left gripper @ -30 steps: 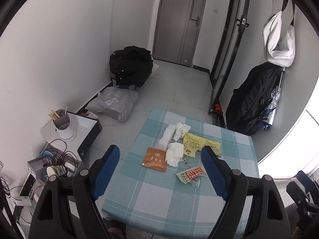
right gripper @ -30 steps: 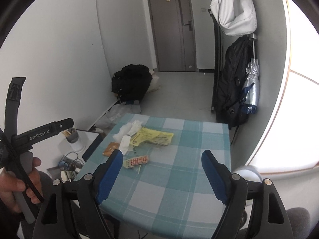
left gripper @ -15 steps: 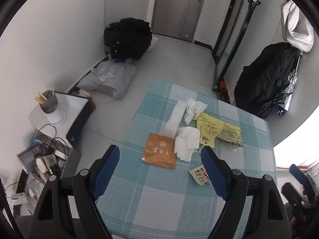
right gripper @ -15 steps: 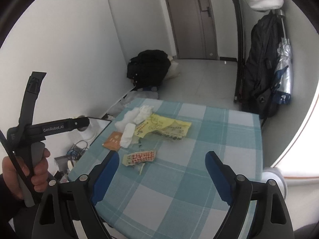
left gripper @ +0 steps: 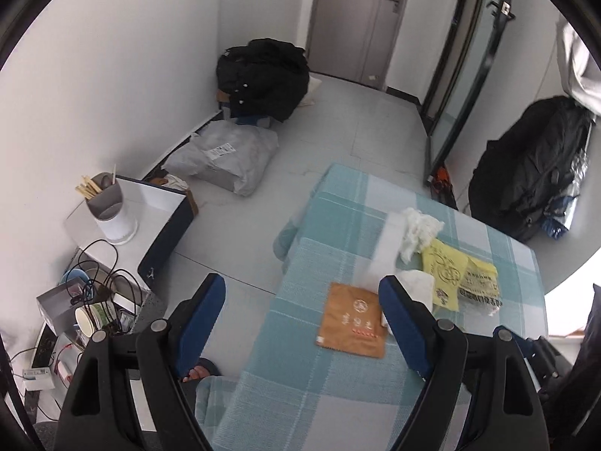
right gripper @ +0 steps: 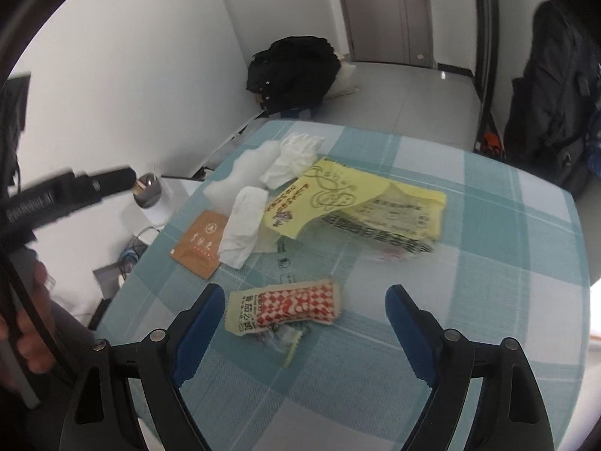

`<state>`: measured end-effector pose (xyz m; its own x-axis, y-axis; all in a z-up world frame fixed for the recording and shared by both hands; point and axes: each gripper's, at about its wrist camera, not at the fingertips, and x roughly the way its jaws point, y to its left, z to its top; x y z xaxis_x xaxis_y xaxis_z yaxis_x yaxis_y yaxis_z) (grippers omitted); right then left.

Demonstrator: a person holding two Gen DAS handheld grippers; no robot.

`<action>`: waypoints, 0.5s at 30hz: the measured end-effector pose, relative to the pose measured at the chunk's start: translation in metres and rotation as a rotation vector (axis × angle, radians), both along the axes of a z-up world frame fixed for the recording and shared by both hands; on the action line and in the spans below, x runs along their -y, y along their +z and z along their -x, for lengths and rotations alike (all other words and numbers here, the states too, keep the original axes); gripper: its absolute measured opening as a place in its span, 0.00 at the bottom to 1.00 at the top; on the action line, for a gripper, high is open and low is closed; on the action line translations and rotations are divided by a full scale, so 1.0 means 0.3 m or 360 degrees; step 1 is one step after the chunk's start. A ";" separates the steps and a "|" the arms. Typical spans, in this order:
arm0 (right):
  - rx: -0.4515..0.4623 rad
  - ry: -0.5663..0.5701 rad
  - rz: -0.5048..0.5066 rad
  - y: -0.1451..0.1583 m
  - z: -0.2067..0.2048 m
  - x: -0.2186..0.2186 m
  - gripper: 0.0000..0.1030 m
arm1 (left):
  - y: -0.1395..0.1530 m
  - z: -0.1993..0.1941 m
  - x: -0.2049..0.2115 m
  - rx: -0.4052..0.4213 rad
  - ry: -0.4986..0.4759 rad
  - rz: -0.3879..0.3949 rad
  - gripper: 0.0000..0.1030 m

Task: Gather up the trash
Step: 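Close the left gripper on the white tissue while the right grasps the red-checked wrapper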

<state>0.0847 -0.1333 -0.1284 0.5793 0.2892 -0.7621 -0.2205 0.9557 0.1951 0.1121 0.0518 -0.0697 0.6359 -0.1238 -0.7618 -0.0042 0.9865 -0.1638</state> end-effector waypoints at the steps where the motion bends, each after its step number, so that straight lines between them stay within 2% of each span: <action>1: -0.0006 0.0011 0.0020 -0.013 -0.006 -0.015 0.83 | 0.001 0.000 -0.013 0.0005 0.0014 0.0014 0.79; 5: -0.0074 0.0010 0.0048 -0.070 -0.030 -0.042 0.75 | -0.026 -0.011 -0.050 -0.0072 0.0044 0.0067 0.79; 7: -0.0023 0.0024 0.0110 -0.073 -0.022 -0.054 0.60 | -0.047 -0.023 -0.058 -0.0117 0.0047 0.0094 0.79; 8: -0.0028 0.0033 0.0130 -0.078 -0.022 -0.061 0.58 | -0.056 -0.032 -0.054 -0.0138 0.0043 0.0099 0.79; 10: -0.0016 0.0034 0.0153 -0.080 -0.021 -0.067 0.42 | -0.067 -0.045 -0.053 -0.0182 0.0041 0.0130 0.79; 13: -0.0017 0.0011 0.0152 -0.080 -0.029 -0.052 0.25 | -0.064 -0.045 -0.059 -0.0185 0.0064 0.0154 0.79; 15: -0.0006 0.0004 0.0175 -0.075 -0.027 -0.050 0.21 | -0.058 -0.043 -0.063 -0.0181 0.0072 0.0159 0.79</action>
